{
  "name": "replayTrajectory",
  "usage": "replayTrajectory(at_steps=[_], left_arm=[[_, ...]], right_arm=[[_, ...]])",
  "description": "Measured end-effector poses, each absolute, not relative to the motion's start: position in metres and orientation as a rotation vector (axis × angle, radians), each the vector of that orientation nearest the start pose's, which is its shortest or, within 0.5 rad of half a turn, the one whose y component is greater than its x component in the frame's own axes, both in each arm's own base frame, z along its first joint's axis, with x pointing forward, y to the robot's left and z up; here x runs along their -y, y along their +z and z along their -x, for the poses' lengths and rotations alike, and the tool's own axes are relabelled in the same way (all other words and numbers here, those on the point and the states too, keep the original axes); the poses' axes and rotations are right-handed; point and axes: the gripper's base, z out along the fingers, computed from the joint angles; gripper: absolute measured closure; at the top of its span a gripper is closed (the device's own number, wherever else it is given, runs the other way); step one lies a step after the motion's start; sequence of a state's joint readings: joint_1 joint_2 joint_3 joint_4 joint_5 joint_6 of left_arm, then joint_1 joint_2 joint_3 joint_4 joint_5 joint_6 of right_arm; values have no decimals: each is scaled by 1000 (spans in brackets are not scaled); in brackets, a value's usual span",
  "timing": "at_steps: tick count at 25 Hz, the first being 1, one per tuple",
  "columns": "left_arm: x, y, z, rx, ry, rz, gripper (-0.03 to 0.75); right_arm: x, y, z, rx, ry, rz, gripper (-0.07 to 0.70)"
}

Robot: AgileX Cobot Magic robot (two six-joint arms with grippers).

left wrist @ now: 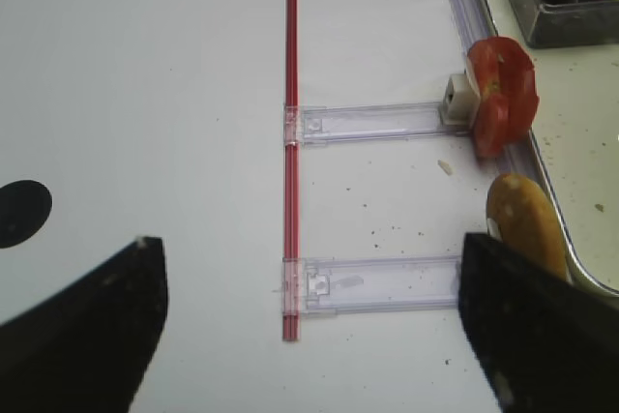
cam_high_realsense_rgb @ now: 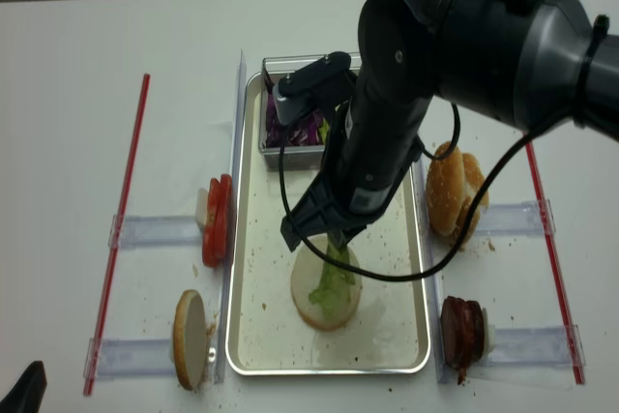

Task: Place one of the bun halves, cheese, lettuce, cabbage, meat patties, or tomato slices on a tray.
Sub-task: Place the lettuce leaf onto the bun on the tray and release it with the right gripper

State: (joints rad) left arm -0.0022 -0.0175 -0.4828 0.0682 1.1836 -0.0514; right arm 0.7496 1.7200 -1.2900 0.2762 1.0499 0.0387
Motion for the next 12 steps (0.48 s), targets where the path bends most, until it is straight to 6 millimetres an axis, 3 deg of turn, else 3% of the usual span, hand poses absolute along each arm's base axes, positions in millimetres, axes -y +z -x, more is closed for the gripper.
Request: replayTrajectory(at_steps=[12], left_arm=[[-6,263,11,-2164,52,62,151]], right_arm=[[-258,221,-246,-2901,453,893,586]])
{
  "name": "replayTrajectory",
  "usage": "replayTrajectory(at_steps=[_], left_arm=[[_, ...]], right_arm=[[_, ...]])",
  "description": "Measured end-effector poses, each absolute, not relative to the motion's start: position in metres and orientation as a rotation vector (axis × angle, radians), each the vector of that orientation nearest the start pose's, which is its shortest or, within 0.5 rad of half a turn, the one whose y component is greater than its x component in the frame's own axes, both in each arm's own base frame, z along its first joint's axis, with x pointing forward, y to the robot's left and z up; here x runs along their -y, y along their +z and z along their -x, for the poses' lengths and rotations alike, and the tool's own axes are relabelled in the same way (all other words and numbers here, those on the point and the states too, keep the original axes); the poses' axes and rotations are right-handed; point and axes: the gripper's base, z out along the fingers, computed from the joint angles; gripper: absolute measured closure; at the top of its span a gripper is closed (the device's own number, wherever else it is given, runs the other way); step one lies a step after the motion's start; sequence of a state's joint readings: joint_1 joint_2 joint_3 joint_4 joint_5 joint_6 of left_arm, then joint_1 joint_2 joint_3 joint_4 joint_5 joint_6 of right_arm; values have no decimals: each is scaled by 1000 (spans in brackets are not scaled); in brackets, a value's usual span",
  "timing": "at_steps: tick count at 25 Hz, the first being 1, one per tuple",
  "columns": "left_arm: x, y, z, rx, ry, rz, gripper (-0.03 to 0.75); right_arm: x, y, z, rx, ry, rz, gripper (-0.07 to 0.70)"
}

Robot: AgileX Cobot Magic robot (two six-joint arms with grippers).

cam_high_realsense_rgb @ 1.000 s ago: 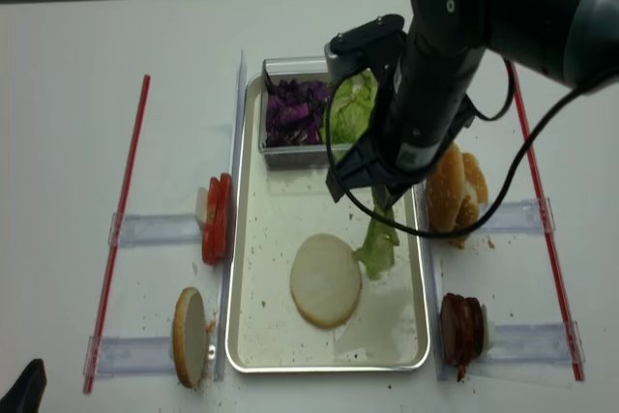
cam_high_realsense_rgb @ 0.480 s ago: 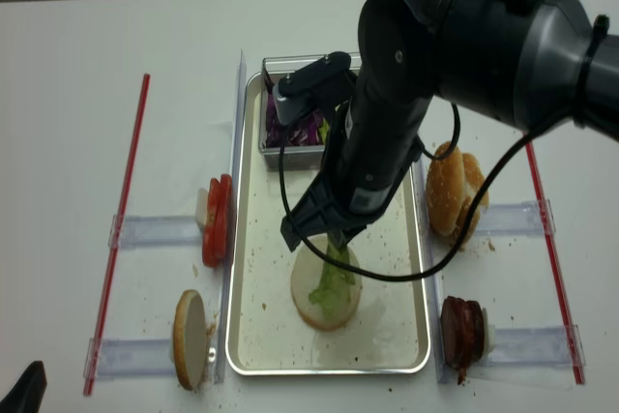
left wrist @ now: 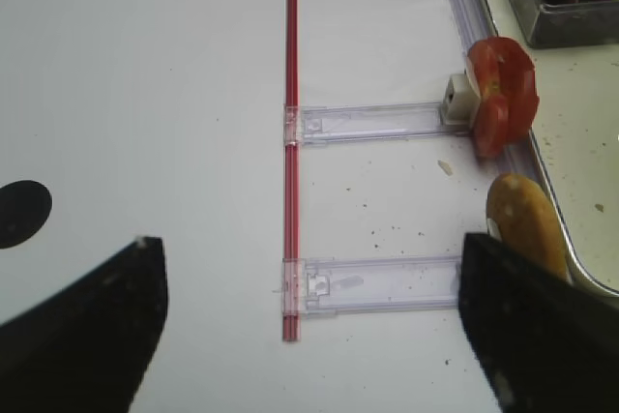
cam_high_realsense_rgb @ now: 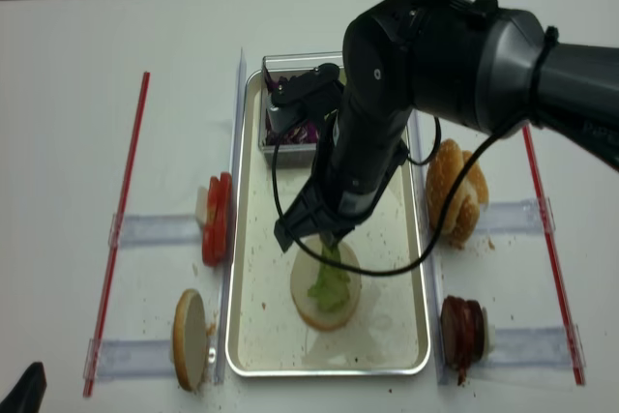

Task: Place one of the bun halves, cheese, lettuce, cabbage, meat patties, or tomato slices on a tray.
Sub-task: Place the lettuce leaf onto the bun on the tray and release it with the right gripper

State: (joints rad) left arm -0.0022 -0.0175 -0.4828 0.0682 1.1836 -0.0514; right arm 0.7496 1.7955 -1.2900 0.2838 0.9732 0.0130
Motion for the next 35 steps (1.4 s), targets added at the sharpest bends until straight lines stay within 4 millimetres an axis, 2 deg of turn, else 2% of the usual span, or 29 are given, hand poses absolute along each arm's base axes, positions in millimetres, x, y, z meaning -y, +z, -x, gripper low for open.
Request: replayTrajectory(at_steps=[9,26,28,29,34,35], left_arm=[[-6,263,11,-2164,52,62,151],[-6,263,11,-2164,52,62,151],[-6,263,11,-2164,52,62,151],[-6,263,11,-2164,52,62,151],[-6,263,11,-2164,52,62,151],[-6,263,11,-2164,52,62,151]], right_arm=[[-265,197,-252,-2931,457,922,586],[-276,177,-254,-2945,553,928,579],[-275,177,-253,-2940,550,970,531],[-275,177,-253,-2941,549,985,479],[-274,177,-252,-2943,547,1010,54],[-274,177,-252,-2944,547,1011,14]])
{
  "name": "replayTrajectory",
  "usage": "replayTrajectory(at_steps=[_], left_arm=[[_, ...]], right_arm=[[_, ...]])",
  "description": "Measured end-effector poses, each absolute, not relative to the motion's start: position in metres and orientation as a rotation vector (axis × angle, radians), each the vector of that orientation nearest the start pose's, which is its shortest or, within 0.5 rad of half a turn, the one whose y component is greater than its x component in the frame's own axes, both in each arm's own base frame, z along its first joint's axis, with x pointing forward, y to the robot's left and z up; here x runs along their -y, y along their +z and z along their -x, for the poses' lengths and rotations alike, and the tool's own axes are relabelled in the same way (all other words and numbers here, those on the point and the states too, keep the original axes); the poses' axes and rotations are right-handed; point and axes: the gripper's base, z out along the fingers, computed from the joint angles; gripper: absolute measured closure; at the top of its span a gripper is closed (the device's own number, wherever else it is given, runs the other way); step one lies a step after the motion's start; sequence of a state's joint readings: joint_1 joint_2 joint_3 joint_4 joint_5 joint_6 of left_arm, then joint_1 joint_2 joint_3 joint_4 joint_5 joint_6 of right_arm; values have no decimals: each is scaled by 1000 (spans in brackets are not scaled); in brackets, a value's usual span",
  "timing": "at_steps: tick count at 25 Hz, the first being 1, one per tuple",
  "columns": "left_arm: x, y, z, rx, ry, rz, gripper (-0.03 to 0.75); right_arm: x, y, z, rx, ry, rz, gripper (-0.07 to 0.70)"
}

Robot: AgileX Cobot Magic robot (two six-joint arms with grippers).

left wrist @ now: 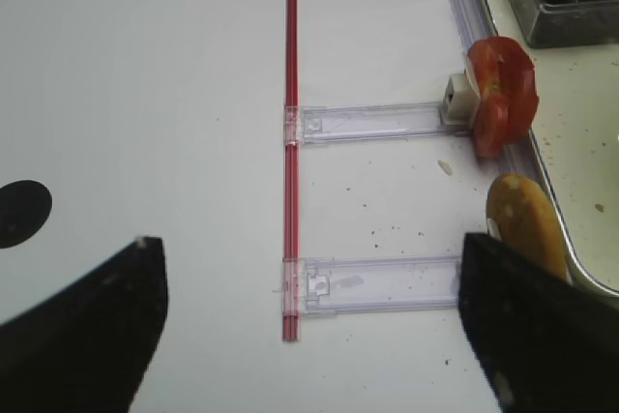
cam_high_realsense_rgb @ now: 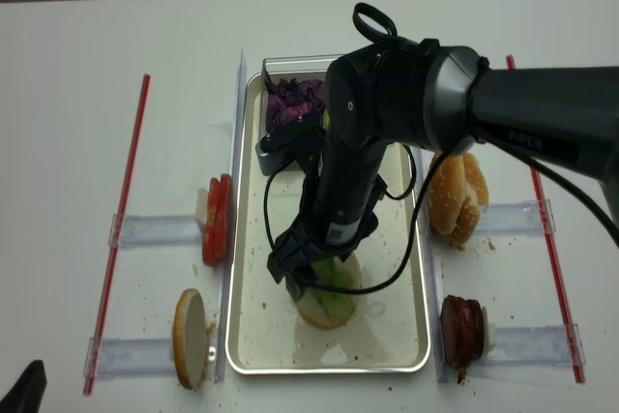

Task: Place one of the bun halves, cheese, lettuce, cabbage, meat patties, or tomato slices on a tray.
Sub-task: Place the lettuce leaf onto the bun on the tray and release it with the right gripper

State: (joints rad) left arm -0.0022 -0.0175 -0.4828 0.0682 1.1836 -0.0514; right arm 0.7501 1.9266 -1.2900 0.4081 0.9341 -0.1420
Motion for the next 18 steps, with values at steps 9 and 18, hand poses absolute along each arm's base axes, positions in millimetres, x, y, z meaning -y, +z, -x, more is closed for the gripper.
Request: replayTrajectory(at_steps=[9,18], left_arm=[[-6,263,11,-2164,52,62,151],[-6,263,11,-2164,52,62,151]], right_arm=[[-274,177,-251,-2946,547,1013,-57],[-278,188,-255,-2938,556,1024,-60]])
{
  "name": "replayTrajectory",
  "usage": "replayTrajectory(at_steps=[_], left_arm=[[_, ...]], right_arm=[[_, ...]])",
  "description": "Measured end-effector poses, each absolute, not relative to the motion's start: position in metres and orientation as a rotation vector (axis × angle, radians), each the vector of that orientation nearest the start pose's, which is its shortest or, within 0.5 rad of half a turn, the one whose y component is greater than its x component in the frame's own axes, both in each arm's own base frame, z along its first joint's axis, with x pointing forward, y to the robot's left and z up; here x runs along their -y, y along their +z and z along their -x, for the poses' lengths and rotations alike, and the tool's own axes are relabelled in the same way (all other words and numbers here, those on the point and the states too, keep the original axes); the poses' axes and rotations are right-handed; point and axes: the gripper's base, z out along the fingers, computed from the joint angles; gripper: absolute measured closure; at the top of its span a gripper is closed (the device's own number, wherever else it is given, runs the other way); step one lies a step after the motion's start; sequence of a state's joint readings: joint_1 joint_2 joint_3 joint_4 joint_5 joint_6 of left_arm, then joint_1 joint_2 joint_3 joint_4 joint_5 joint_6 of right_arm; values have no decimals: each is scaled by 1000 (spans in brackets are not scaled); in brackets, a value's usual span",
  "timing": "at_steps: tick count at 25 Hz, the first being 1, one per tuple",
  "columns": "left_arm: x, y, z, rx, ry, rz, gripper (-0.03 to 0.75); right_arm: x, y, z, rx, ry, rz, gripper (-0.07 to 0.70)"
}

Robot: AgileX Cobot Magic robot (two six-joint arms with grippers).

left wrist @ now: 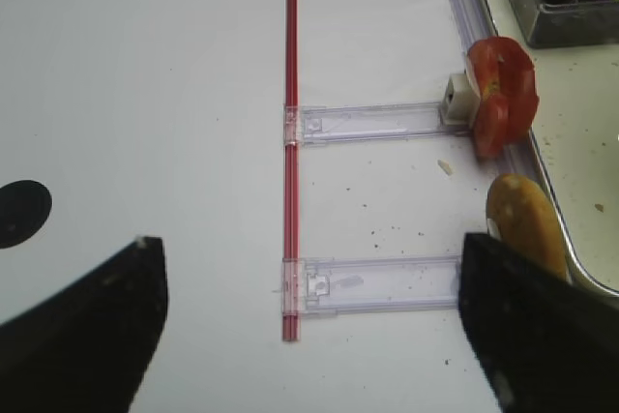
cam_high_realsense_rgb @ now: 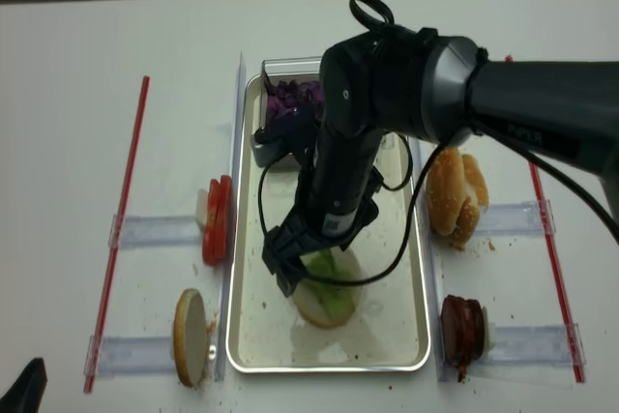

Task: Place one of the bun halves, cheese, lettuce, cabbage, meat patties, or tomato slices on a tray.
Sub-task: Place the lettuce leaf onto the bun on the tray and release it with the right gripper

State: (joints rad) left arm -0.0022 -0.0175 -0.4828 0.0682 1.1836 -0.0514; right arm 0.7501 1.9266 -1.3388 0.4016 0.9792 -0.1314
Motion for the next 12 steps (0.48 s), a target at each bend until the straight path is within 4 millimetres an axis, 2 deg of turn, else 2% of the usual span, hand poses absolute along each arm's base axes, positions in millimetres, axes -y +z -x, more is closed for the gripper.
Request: replayTrajectory(at_steps=[12], left_arm=[[-6,263,11,-2164,52,62,151]], right_arm=[[-283,271,-272,-2781,463,1050,-60]])
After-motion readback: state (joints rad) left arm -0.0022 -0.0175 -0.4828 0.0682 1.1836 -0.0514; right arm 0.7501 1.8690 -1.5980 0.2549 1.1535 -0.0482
